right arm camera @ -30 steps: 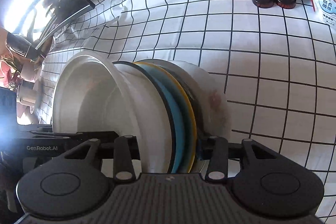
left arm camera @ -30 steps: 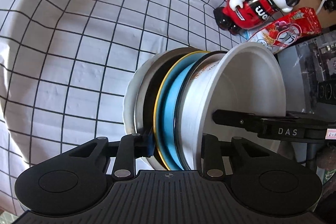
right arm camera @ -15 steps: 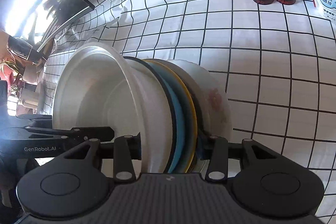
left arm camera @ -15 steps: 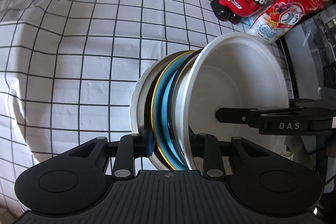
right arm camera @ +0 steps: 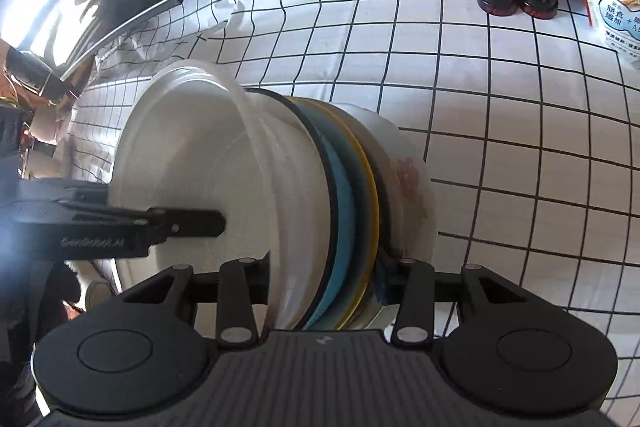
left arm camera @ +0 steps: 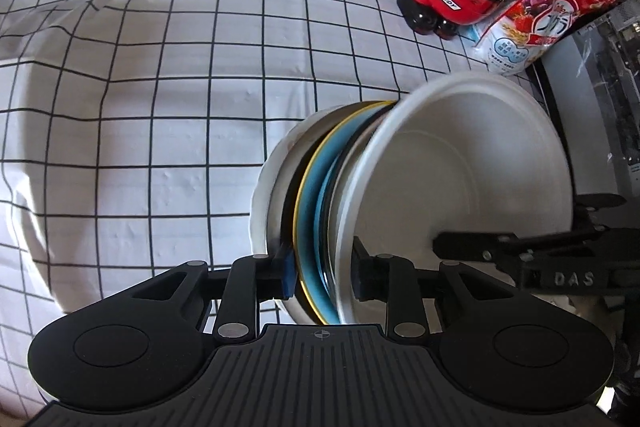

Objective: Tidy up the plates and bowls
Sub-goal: 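Lower the bowl stack onto the white plate with both tools, then open both tools and pull them back from the stacked dishes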

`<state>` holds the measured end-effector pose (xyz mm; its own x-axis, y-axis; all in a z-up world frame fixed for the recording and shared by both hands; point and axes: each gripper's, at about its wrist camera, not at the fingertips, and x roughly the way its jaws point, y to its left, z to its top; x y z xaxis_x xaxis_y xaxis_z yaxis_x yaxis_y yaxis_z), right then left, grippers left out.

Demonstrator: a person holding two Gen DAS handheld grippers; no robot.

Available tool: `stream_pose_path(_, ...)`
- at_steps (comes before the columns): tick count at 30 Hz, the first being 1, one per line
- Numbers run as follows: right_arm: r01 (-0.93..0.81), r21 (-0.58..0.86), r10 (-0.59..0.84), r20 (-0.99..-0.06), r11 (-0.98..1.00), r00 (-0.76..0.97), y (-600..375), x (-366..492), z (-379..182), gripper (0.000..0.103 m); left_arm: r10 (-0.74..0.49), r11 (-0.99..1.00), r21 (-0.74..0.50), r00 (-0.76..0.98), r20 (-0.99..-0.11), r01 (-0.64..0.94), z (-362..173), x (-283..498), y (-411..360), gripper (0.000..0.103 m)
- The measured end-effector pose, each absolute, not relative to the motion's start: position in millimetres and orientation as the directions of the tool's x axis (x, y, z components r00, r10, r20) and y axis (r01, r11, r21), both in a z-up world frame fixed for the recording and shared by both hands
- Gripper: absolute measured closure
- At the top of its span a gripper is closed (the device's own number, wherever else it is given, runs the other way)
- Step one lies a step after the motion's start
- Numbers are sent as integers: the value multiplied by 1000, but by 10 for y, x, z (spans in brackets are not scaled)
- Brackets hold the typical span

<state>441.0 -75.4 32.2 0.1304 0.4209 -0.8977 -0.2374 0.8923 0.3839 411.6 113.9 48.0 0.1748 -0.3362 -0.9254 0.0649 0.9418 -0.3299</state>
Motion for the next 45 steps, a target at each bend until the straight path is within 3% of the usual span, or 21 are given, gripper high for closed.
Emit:
stream_pose_path(8, -256, 325, 357, -930, 910, 91, -664, 4390, 422, 58, -380, 925, -369, 203, -903, 88, 416, 4134, 1175, 71)
stream_pose_path(10, -236, 339, 364, -929, 911, 69, -693, 4467, 406, 59, -372, 928, -361, 206, -905, 90, 415, 4120, 1169, 78)
stream_pose_path(13, -194, 351, 370, -926, 916, 73, -732, 4574, 355, 62, -371, 929, -361, 195, -908, 86, 443, 4098, 1164, 78)
stream_pose_path(21, -156, 391, 405, -912, 907, 69, -711, 4648, 148, 59, -353, 935, -343, 216, -910, 86, 629, 4047, 1168, 65)
stream_pose_path(32, -212, 329, 348, -935, 920, 59, -639, 4537, 308, 60, -300, 949, -269, 214, -930, 163, 671, 4083, 1088, 73)
stream_pose_path(35, -209, 308, 329, -941, 928, 74, -682, 4555, 372, 65, -247, 960, -198, 263, -933, 199, 737, 4089, 1075, 72)
stream_pose_path(36, -223, 294, 322, -942, 929, 97, -684, 4539, 438, 65, -210, 966, -151, 293, -933, 211, 780, 4097, 1080, 66)
stream_pose_path(39, -301, 200, 264, -946, 932, 188, -627, 4488, 658, 62, -232, 961, -170, 306, -923, 216, 848, 4156, 1132, 61)
stream_pose_path(45, -278, 206, 266, -944, 938, 196, -657, 4514, 650, 62, -268, 951, -202, 292, -918, 235, 819, 4161, 1110, 65)
